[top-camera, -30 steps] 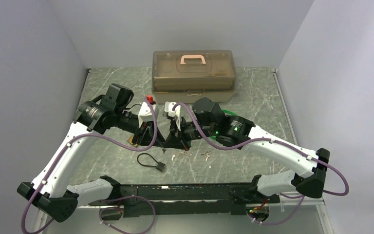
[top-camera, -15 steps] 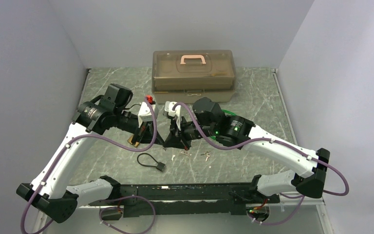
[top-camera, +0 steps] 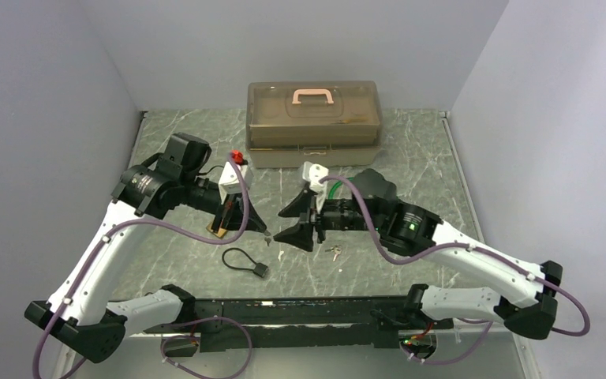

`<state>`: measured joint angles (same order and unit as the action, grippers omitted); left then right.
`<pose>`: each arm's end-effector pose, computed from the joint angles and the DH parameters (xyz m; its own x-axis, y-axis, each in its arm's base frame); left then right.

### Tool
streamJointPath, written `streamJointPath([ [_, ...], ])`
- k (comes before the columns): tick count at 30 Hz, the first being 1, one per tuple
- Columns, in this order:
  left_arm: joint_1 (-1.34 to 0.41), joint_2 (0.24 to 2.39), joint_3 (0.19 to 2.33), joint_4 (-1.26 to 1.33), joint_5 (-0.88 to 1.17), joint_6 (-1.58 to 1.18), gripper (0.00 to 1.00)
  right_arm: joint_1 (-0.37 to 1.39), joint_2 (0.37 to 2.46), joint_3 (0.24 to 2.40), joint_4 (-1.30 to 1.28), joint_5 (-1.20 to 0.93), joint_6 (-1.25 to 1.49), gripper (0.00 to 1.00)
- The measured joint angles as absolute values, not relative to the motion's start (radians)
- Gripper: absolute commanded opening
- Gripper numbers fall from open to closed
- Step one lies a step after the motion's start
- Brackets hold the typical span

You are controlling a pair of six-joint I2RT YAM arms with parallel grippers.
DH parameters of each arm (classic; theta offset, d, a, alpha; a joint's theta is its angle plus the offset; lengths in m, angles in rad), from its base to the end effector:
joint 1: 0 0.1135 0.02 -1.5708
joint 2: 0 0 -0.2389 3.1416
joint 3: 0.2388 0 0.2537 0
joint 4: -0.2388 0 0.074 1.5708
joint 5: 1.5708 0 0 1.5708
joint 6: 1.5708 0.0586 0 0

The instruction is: Unlock with the key

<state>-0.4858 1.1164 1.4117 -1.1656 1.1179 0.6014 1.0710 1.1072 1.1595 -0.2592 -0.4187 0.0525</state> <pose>0.1503 -0.1389 0.3811 -0.1518 0.3601 -0.9205 0.9736 -0.1061 -0.2021 0.1138 0.2581 0.3738 -0.1504 -0.1754 -0.9729 -0.9860 0.0980 0.1348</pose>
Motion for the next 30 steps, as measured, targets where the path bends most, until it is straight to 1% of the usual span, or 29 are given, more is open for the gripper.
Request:
streamJointPath([
  [5,-0.470,1.116,1.435,-1.152,1.153,0.561,0.00,1.046,0.975,1.008,-0.097,-0.368,0.061,0.62],
  [8,-0.457,1.116,1.442,-1.126,1.179,0.527,0.00,1.030,0.945,0.931,0.027,-0.365,0.090,0.63],
  [13,-0.425,1.119,1.444,-1.069,1.225,0.450,0.00,1.021,0.977,0.844,0.262,-0.368,0.158,0.64],
  [20,-0.403,1.127,1.446,-1.006,1.260,0.378,0.00,1.021,1.058,0.830,0.490,-0.371,0.211,0.61],
  [24,-0.397,1.127,1.446,-0.992,1.263,0.361,0.00,1.021,1.086,0.830,0.533,-0.379,0.229,0.60],
  [30,-0.393,1.127,1.446,-0.979,1.266,0.345,0.00,1.021,1.101,0.830,0.536,-0.376,0.242,0.61],
])
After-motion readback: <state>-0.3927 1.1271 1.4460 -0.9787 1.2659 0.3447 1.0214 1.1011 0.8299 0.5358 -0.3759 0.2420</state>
